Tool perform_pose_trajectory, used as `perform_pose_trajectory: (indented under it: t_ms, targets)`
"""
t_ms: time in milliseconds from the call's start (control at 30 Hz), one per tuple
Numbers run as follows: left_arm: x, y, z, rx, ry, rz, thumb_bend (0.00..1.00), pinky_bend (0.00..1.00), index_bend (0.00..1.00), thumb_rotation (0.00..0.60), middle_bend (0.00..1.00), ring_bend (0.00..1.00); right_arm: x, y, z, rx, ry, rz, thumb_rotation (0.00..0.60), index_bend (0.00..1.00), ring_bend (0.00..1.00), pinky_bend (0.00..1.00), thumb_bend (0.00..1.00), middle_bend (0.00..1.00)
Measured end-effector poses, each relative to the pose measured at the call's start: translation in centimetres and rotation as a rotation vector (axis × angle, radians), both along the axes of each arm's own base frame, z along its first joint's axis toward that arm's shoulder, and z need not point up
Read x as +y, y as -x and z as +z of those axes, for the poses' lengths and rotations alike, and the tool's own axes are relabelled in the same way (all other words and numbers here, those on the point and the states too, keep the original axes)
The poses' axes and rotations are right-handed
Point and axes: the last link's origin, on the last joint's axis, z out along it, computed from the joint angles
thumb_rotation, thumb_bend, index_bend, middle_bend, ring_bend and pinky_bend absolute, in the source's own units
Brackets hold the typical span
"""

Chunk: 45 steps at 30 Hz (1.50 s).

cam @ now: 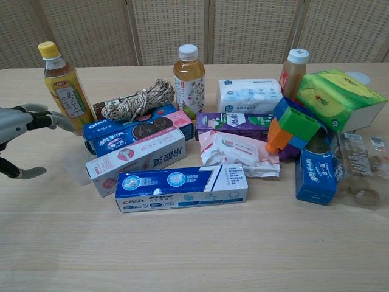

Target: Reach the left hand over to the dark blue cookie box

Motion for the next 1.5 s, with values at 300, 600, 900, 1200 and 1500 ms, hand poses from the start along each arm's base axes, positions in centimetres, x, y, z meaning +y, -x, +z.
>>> perform_pose_trajectory:
  t_ms: [300, 600, 900, 1200, 1500]
  targets:
    - [0.6, -0.6, -2.7, -0.002, 0.059, -0.001, 0.34, 0.0, 0.19, 0.6, 0.16, 0.22, 0.3, 0.3, 0.2, 0.0, 0.006, -0.009, 0.281, 0.0, 0.0, 0.0, 0.03, 0.0]
    - [0.5, -1.2, -4.8, -0.023, 0.089, -0.012, 0.34, 0.0, 0.24, 0.6, 0.2, 0.28, 0.6, 0.6, 0.6, 0.0, 0.017, -0.018, 0.278, 0.0, 0.0, 0.0, 0.03, 0.0]
    - [0.2, -1.2, -5.3, -0.051, 0.08, -0.028, 0.34, 0.0, 0.27, 0.6, 0.25, 0.35, 0.7, 0.6, 0.7, -0.001, 0.022, -0.019, 0.28, 0.0, 0.0, 0.0, 0.03, 0.0]
    - [-0.2, -1.1, -4.8, -0.073, 0.062, -0.038, 0.34, 0.03, 0.31, 0.6, 0.25, 0.35, 0.8, 0.5, 0.6, -0.003, 0.022, -0.018, 0.279, 0.0, 0.0, 0.0, 0.03, 0.0]
    - [-0.5, -1.0, -4.9, -0.089, 0.045, -0.043, 0.34, 0.14, 0.33, 0.6, 0.28, 0.38, 0.9, 0.5, 0.9, -0.005, 0.031, -0.021, 0.28, 0.0, 0.0, 0.0, 0.03, 0.0]
